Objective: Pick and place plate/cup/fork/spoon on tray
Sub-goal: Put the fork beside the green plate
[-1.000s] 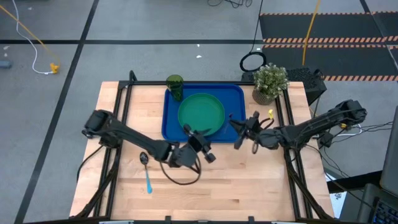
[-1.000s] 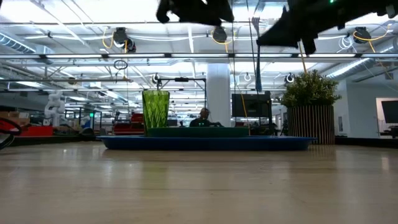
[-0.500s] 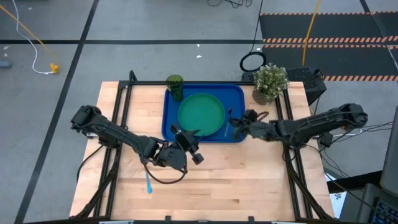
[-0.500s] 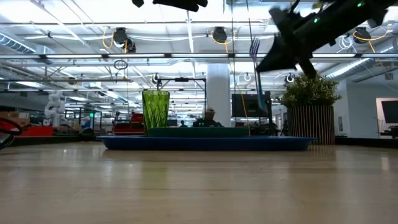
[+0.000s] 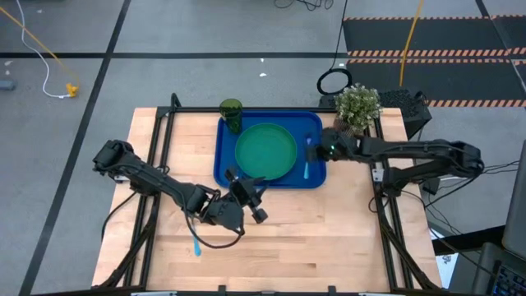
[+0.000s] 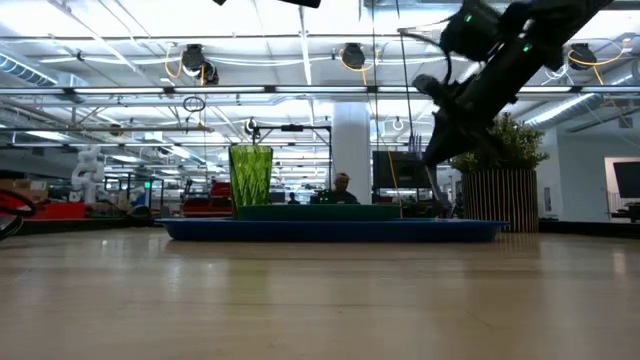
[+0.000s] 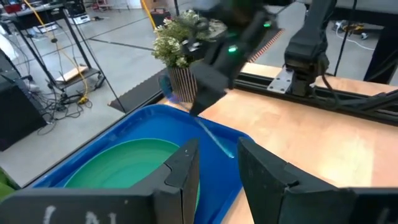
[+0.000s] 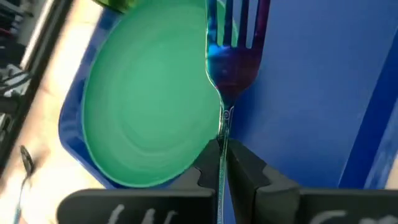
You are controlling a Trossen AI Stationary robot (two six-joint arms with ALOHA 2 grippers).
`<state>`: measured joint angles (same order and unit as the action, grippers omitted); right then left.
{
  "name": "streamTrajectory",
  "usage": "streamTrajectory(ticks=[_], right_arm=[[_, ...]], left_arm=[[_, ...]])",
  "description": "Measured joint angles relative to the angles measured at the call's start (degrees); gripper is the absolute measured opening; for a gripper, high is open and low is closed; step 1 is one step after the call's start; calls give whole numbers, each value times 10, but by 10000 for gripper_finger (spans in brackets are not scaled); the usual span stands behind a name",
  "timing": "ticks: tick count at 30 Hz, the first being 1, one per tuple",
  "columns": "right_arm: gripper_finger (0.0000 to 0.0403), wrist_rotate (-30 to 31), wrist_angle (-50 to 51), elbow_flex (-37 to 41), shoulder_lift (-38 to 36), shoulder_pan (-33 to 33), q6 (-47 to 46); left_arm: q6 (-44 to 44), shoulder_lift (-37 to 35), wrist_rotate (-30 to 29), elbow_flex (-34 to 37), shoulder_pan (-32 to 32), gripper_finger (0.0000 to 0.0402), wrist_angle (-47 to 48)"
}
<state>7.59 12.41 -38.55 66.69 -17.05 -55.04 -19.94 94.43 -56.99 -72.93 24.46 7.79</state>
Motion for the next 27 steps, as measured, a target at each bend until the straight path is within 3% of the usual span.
streamTrajectory(ticks=[7, 10, 27], right_arm=[[4, -148, 9, -44, 127, -75, 2], [4, -183, 24, -70, 175, -90, 7], [4, -137, 64, -105, 213, -137, 2]], left_arm=[[21, 0, 0, 0, 1, 111, -20], [22, 0, 1, 0, 4, 111, -19], [33, 0, 2, 0, 15, 111, -20]])
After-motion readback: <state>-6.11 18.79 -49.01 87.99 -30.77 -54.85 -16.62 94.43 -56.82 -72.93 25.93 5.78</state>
